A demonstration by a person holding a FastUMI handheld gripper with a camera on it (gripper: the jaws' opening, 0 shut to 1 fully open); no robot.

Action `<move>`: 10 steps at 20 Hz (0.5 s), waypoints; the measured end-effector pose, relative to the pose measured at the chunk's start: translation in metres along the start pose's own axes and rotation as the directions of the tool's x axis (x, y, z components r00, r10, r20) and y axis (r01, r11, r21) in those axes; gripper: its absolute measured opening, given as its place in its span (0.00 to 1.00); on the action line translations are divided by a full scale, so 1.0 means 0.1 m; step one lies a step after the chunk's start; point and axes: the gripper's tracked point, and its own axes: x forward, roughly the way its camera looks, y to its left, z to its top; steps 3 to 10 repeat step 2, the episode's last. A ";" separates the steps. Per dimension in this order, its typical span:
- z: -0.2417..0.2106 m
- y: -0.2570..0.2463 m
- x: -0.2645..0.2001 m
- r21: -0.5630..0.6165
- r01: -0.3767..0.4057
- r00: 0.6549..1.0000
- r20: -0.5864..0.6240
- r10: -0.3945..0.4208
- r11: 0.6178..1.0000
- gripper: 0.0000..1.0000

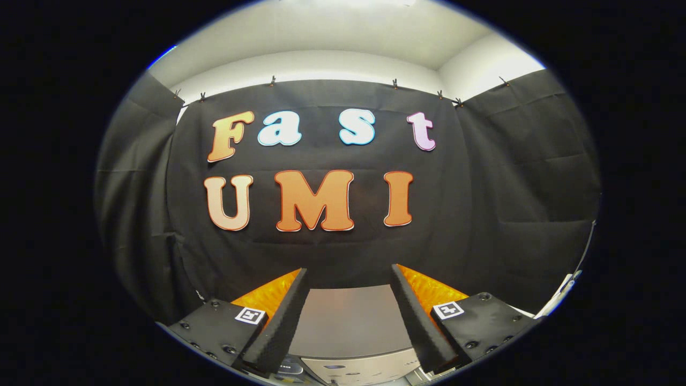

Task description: Put the clothes into the washing machine and then close the washing machine lid.

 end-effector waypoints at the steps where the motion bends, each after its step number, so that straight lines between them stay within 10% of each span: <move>1: 0.00 0.00 0.00 -0.002 0.001 1.000 0.000 -0.001 1.000 0.98; 10: -0.02 0.00 0.00 0.001 -0.001 1.000 -0.002 0.001 1.000 0.98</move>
